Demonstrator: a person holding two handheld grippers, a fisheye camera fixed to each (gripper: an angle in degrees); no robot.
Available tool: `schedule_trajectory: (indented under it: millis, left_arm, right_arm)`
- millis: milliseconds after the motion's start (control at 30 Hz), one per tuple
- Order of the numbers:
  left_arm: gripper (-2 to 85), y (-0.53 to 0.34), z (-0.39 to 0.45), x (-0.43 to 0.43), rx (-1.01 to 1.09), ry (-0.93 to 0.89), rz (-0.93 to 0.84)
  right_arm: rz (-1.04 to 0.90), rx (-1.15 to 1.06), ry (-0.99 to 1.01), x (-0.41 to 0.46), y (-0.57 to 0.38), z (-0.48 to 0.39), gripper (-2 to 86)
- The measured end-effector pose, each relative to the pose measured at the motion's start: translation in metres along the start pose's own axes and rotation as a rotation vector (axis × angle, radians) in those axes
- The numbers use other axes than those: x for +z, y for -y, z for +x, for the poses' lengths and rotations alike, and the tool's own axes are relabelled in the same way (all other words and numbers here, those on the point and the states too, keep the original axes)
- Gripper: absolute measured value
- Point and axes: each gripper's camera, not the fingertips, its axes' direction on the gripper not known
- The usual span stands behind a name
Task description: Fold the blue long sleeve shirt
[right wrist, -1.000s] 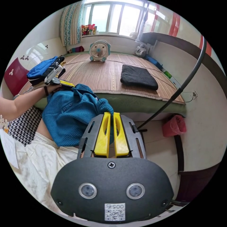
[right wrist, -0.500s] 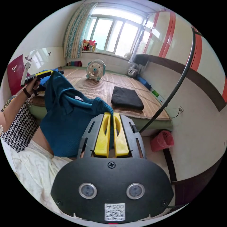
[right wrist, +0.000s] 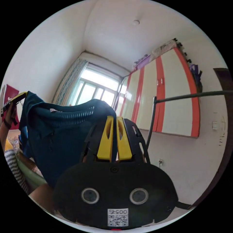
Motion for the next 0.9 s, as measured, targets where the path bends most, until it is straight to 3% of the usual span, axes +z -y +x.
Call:
schedule_trajectory:
  millis: [267,467,667,900]
  left_arm:
    - [0.1,0.061,0.011,-0.073,-0.053,-0.023,0.131]
    - [0.1,0.065,0.008,-0.094,-0.064,-0.001,0.147]
    - [0.2,0.039,0.000,-0.060,-0.066,0.052,0.032]
    - [0.2,-0.038,-0.009,0.032,-0.009,0.215,-0.229]
  right_arm:
    - [0.190,0.116,-0.015,-0.067,0.034,0.059,-1.6]
    - [0.196,0.076,0.009,-0.062,0.035,0.062,-1.6]
    - [0.094,0.053,0.073,-0.001,0.029,0.051,-1.6]
    - [-0.079,0.009,0.126,0.106,0.007,0.014,-1.6]
